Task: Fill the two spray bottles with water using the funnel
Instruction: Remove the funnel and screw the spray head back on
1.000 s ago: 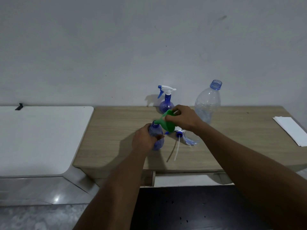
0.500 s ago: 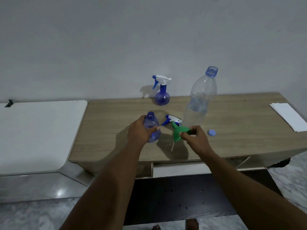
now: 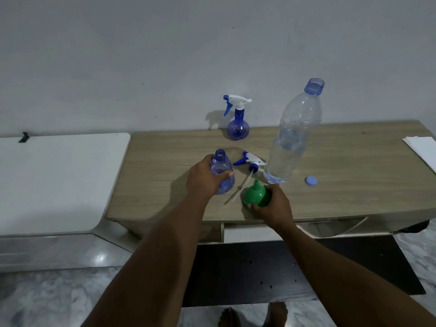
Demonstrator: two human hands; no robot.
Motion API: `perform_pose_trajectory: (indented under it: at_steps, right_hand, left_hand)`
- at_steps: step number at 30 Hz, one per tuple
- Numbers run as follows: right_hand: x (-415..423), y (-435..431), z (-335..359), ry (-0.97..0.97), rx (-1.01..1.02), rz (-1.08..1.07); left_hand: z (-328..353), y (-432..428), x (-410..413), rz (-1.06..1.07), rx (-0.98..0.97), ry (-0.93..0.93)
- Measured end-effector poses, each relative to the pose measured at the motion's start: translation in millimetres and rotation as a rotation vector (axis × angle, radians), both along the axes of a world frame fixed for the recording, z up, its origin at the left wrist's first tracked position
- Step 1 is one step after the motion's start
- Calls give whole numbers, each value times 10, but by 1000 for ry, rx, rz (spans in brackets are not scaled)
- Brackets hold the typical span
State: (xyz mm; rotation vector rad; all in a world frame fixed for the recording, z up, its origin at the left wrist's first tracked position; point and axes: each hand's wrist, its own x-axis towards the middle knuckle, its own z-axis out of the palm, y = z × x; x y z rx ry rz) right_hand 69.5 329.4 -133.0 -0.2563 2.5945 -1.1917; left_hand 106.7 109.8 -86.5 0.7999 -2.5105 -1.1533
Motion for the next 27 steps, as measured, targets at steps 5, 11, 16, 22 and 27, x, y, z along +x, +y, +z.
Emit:
perform_pose_trajectory:
  at_steps: [5, 11, 16, 22, 27]
  right_hand:
    - [-97, -1, -34, 41, 177, 105]
    - [-110, -76, 199, 290, 81, 149]
    - [-400, -513, 463, 279, 33, 233]
    - [-918, -961, 519, 6, 411, 196]
    - [-962, -1205, 378, 22, 686, 264]
  left_hand:
    - [7, 9, -7, 10, 38, -6]
    - [33, -20, 10, 31, 33, 2]
    - [68, -68, 25, 66, 26, -12]
    - [2, -107, 17, 94, 42, 14]
    - [-17, -173, -17, 93, 59, -3]
